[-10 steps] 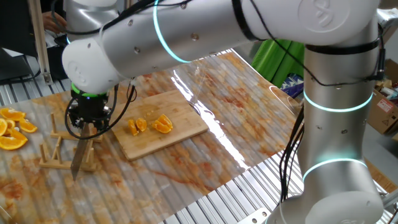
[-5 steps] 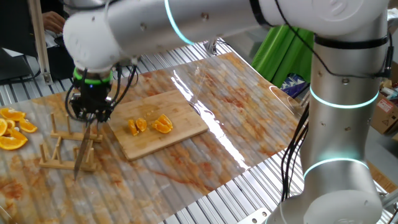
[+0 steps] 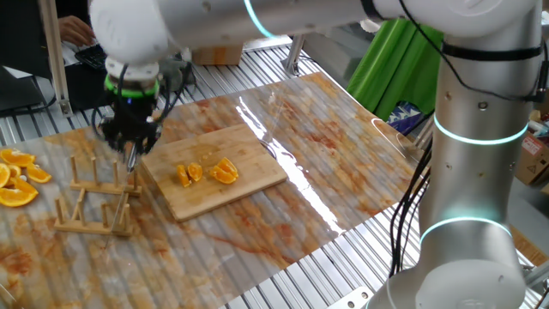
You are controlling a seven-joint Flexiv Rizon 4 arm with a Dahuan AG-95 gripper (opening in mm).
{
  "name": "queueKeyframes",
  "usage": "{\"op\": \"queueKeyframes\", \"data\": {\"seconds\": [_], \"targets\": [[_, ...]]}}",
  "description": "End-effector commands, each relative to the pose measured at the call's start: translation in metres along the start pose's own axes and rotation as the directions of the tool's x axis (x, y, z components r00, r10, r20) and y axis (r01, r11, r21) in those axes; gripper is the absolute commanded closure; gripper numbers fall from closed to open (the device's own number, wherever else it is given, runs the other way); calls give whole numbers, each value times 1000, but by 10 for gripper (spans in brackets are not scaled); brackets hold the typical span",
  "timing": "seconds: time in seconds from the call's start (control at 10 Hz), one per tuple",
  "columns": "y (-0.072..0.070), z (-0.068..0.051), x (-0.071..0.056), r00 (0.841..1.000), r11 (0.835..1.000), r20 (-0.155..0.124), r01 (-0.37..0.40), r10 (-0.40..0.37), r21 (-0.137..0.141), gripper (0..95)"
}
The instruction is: Chop the orange
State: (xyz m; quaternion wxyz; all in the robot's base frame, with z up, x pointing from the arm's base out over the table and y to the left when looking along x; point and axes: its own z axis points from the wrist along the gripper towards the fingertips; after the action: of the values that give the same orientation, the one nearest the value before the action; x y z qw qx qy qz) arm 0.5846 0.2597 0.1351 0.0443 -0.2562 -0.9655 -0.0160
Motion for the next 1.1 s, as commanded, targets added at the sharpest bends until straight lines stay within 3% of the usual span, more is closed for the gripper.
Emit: {"op": "queueKeyframes", "data": {"seconds": [0.1, 0.4, 0.7, 1.1], "targets": [[0, -4, -14, 998, 998, 20, 58, -58, 18, 950], [-16, -5, -56, 985, 985, 15, 171, -171, 16, 950], [-37, -5, -80, 972, 972, 13, 235, -235, 13, 950], [-82, 3, -119, 931, 932, 30, 363, -364, 13, 950]]}}
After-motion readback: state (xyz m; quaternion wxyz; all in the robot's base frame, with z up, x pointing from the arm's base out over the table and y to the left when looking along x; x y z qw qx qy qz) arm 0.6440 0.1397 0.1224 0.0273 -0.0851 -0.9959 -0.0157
